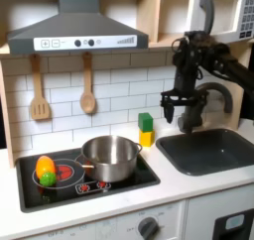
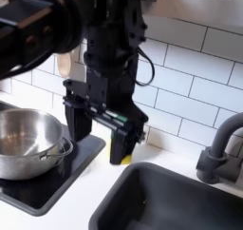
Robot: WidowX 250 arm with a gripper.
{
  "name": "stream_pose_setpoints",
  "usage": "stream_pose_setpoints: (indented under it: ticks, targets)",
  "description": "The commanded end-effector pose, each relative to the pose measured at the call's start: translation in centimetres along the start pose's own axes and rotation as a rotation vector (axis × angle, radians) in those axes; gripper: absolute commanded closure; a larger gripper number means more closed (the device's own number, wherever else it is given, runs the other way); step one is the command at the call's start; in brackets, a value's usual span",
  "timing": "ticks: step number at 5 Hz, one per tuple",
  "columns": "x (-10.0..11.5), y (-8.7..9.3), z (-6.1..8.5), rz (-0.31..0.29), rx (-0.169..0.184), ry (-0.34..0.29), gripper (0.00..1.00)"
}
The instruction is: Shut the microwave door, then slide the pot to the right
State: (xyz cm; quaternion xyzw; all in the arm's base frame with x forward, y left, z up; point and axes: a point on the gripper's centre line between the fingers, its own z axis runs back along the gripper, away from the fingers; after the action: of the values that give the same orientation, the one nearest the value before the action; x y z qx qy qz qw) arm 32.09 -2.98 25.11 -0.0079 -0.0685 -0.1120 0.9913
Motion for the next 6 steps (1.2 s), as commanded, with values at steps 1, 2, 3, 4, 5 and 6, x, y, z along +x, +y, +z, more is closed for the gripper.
stream_pose_setpoints:
  ticks: [1,2,3,4,5,6]
  targets:
    - [3.7,2.9,-0.4,0.112,0.006,-0.007,0.00]
    - [4.6,3.7,-0.7,0.137,0.008,0.001,0.00]
    - [5.0,3.6,-0.9,0.139,0.007,0.004,0.00]
    - [5.0,3.5,-1.2,0.138,0.002,0.010,0.00]
    - [4.6,3.4,-1.3,0.135,0.006,0.018,0.00]
    - [4.9,3.2,-1.7,0.133,-0.001,0.024,0.00]
